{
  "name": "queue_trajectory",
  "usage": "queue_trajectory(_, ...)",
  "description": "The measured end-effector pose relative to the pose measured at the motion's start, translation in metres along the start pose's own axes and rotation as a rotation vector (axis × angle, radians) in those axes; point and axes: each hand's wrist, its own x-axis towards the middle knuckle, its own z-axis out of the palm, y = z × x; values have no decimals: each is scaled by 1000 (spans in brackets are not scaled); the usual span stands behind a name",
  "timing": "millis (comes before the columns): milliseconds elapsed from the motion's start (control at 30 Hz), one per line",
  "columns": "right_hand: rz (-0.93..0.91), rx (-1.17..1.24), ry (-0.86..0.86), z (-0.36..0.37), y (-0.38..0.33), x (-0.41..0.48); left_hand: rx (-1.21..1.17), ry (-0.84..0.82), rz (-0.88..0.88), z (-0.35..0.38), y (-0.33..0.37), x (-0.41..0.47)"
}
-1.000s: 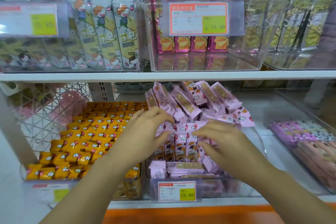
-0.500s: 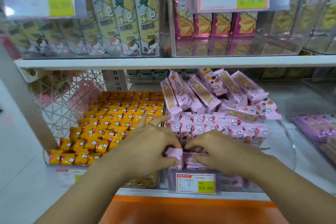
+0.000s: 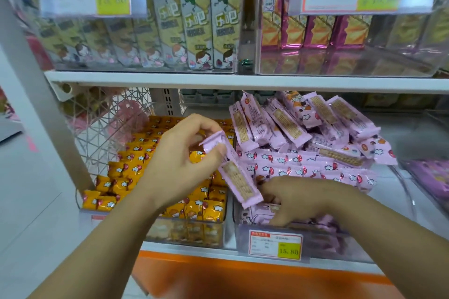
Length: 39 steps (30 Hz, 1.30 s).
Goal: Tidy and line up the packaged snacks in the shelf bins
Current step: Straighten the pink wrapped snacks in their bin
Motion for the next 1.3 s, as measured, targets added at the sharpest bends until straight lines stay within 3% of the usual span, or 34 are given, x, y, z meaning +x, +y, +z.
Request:
queue_trajectory(200, 19, 10, -140, -7, -2, 8, -31, -18, -56, -1, -5, -3)
queue_trajectory(433, -9, -40, 21, -11, -10, -1, -28, -28, -34, 4, -4, -2)
queue_trajectory(600, -45, 17, 296, -16, -24, -31, -139, 91, -129, -3, -5, 1)
queue_trajectory(900, -208, 370, 1009, -19, -33, -68, -257, 209, -212, 3, -2, 0)
queue_trajectory(1033, -239, 531, 1127, -8, -24, -71, -275, 209, -213, 12, 0, 3)
queue_trajectory(1200, -251, 861, 1119, 1, -16, -75, -258, 178, -224, 22, -1, 7)
queue_trajectory(1300, -216, 843, 1185, 0, -17, -82, -265, 161, -215, 27, -1, 9)
